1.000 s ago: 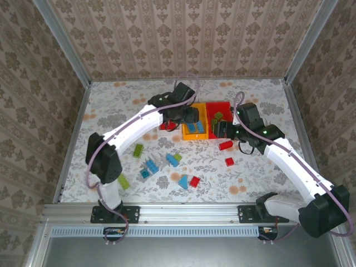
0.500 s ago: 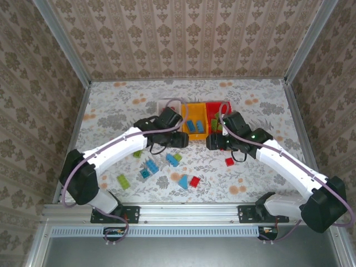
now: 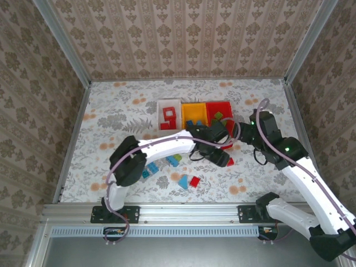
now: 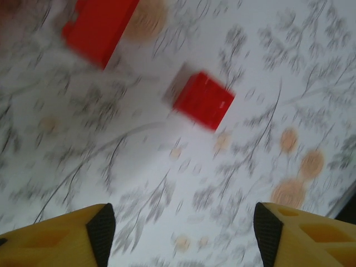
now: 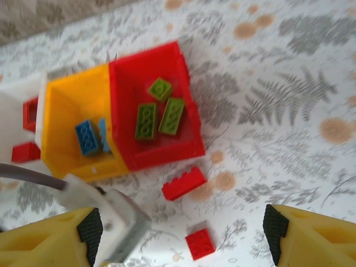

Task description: Sort the legos into containers by color

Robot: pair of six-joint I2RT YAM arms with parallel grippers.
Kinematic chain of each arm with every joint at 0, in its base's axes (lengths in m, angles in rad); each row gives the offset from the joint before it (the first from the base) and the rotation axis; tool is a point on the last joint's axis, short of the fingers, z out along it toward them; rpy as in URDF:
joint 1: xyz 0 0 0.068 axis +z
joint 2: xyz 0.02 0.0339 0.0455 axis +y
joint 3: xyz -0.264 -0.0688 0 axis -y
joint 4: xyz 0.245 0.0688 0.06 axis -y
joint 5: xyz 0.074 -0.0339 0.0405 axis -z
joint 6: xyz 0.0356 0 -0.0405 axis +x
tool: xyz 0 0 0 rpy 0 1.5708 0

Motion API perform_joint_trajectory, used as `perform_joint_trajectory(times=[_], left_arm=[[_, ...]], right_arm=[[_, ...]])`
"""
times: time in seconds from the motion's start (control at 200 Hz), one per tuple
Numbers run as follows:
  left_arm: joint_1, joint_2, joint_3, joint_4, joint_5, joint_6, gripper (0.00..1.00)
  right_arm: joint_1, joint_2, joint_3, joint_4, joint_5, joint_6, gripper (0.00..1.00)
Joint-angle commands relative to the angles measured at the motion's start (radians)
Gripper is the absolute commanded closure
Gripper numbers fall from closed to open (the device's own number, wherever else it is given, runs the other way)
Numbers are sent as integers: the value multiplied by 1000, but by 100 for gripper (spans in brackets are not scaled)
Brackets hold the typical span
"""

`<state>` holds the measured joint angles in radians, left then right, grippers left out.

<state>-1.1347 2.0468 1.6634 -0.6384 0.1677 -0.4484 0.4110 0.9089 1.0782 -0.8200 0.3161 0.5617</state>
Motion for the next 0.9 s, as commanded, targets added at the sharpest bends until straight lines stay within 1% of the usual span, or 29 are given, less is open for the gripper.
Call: perform_joint_trajectory(times=[0.0,0.12,0.315,0.495,0.555,0.595,0.645,0.745,0.895], left_arm=[[-33,74,78,-14,-49,-33,29],[-43,139,135,-8,-85,-84,28],[-73,232,240,-41,-128,-41,27],[-85,317,350,-134,-200,-41,27],[-86,325,355,-135,-211,-26,26],[-88,329,356,-130,-215,-9,23],[-91,335,361,-126,-221,19,22],[-91,358,378,-125,-224,66,23],[-94,366,364,-92,-173,149,26]], right_arm=[[-6,-46,57,-54,110,-3,19],[-5,-79,80,-70,119,-19,18],[-6,-124,69,-99,108,-28,16],[-6,-137,69,-109,94,-42,15],[-7,-137,67,-106,91,-42,15],[-6,-136,63,-104,88,-42,15],[-7,-136,59,-101,83,-42,15],[-5,-136,55,-99,77,-35,15],[-7,-137,52,-102,76,-33,15]])
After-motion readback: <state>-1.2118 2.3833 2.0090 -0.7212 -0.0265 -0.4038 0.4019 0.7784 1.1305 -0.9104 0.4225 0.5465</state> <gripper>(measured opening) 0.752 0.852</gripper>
